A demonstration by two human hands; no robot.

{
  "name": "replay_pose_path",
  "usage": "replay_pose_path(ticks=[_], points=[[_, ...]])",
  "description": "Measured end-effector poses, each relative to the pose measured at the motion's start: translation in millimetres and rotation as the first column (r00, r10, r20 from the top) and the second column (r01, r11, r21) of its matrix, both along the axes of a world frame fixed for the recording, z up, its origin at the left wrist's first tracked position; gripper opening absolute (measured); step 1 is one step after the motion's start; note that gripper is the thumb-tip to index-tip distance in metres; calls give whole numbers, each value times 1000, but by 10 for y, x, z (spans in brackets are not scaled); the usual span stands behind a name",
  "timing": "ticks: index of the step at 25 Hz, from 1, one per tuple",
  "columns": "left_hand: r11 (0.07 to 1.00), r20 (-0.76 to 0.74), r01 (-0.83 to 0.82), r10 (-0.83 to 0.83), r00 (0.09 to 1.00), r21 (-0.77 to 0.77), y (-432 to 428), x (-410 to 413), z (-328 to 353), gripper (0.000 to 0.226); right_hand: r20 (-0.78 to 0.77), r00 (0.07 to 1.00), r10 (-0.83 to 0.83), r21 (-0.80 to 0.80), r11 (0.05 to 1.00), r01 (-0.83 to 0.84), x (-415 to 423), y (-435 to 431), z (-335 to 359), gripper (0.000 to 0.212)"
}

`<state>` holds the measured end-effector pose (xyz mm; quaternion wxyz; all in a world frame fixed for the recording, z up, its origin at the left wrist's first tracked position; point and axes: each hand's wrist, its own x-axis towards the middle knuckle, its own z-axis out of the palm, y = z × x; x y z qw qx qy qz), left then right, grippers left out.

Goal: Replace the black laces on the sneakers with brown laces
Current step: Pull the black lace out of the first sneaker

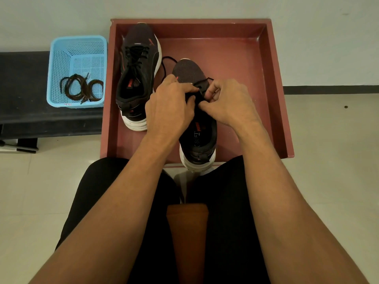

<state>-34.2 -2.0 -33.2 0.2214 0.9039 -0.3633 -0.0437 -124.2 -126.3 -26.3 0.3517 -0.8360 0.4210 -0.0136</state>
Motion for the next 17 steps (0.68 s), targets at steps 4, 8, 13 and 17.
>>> replay_pose_path(ticks=[4,8,13,17], points=[[999,83,-45,44,996,5,-40,-65,10,25,13,999,-32,-1,999,32,-3,1,24,18],[998,90,-68,68,994,-7,-66,-71,9,24,10,998,-66,-28,997,67,26,43,70,19],[997,67,-66,68,995,-32,-74,-97,-16,16,-10,995,-98,-104,990,97,28,74,101,8],[954,-122,-274,260,958,-123,-9,96,10,11,-21,992,-121,-97,988,119,4,39,93,8]])
